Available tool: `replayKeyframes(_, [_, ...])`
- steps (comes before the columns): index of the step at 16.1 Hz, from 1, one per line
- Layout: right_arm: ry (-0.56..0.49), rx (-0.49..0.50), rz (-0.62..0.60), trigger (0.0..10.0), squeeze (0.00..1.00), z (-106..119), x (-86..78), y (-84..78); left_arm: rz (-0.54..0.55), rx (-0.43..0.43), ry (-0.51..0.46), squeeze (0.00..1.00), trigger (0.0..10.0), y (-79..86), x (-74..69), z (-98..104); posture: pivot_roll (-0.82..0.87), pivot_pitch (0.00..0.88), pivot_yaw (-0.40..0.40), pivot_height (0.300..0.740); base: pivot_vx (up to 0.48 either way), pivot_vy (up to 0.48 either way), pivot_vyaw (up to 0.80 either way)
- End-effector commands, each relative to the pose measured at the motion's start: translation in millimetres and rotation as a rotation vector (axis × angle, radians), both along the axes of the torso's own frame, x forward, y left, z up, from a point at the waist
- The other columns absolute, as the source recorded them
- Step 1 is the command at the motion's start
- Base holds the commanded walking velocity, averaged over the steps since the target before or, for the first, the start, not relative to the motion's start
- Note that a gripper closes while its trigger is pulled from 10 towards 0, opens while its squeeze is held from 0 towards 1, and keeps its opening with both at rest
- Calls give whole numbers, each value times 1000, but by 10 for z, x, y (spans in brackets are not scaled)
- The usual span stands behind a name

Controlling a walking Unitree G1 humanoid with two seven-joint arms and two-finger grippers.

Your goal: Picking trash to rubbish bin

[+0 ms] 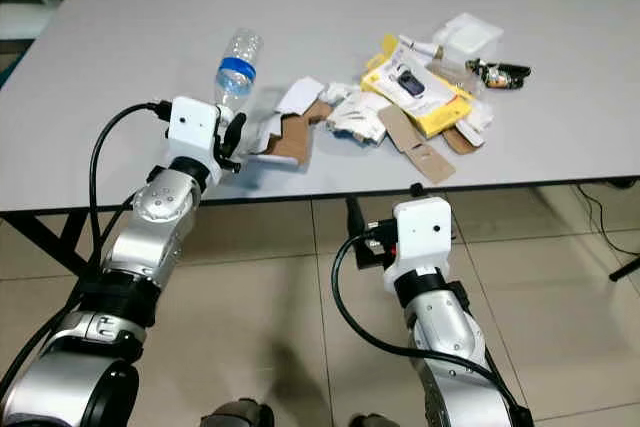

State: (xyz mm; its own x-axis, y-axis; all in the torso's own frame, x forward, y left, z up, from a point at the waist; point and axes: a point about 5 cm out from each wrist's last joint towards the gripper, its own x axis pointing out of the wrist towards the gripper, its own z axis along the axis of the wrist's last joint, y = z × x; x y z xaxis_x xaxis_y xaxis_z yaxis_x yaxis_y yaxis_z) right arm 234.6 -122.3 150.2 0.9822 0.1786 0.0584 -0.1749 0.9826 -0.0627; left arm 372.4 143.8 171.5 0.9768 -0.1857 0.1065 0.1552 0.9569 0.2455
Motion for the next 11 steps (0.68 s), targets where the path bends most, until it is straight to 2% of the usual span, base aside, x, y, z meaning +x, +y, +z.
replayKeyframes(1, [-6, -11, -32, 10000, 0, 8, 8, -44, -12, 4, -2, 0, 10000, 1, -7, 9, 183, 129, -16, 740, 266, 0, 0])
replayKeyframes(6, [0, -12, -64, 10000, 0, -15, 0, -63, -20, 10, 7, 0, 10000, 5, 4, 6, 180, 134, -8, 740, 369, 0, 0])
replayKeyframes(11, [12, -20, -109, 10000, 0, -27, 25, -124, -22, 11, 9, 0, 10000, -2, 0, -3, 179, 134, -9, 740, 464, 0, 0])
